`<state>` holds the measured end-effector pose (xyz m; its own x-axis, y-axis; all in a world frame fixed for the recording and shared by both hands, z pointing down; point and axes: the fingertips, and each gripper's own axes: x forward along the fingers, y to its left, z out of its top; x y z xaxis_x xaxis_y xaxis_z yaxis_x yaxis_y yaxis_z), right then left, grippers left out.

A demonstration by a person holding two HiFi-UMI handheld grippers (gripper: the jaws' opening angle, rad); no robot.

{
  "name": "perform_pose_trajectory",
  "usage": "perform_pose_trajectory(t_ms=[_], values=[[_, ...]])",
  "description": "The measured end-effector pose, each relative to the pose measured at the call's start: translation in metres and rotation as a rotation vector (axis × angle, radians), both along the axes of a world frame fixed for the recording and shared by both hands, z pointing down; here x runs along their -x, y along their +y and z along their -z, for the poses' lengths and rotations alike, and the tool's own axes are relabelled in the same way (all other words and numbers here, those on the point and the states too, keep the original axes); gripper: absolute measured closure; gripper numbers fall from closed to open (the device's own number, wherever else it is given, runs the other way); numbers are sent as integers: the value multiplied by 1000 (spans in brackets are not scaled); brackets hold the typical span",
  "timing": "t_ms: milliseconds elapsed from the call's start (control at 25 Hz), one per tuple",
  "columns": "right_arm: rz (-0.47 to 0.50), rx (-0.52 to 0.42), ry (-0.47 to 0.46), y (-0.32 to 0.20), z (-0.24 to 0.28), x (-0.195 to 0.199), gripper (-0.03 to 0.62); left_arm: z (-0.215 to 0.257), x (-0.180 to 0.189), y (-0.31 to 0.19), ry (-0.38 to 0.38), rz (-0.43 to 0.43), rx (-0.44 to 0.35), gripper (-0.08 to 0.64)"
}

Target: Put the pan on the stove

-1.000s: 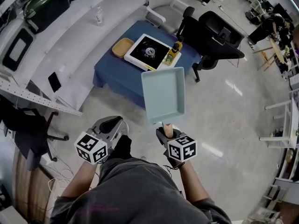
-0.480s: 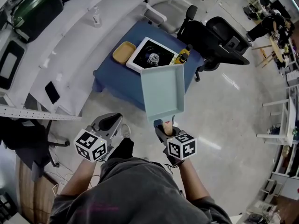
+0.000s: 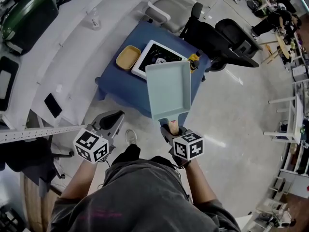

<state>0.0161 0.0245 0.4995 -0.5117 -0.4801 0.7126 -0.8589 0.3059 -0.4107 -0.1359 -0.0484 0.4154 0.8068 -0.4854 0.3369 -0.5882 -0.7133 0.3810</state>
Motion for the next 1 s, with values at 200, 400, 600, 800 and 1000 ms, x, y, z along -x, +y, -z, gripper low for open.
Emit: perform_pose_trajectory(t_ms=[200,400,600,800,1000], values=[[-5,4,3,-17,2,5,546,2,6,-15,-2,-4,-20,535],[-3,10,10,-32,0,3,546,-1,8,-21,-1,5,-19,537],[-3,25,6,-52,-7,-4,546,-10,9,-27,-15,14,0,537],[6,60,-1,-74,-20,-15,546,-19,4,-38,-29,32,25,537],[17,92,-8,-96,-34,-28,546,-27,-7,-53,-47,48,46,537]])
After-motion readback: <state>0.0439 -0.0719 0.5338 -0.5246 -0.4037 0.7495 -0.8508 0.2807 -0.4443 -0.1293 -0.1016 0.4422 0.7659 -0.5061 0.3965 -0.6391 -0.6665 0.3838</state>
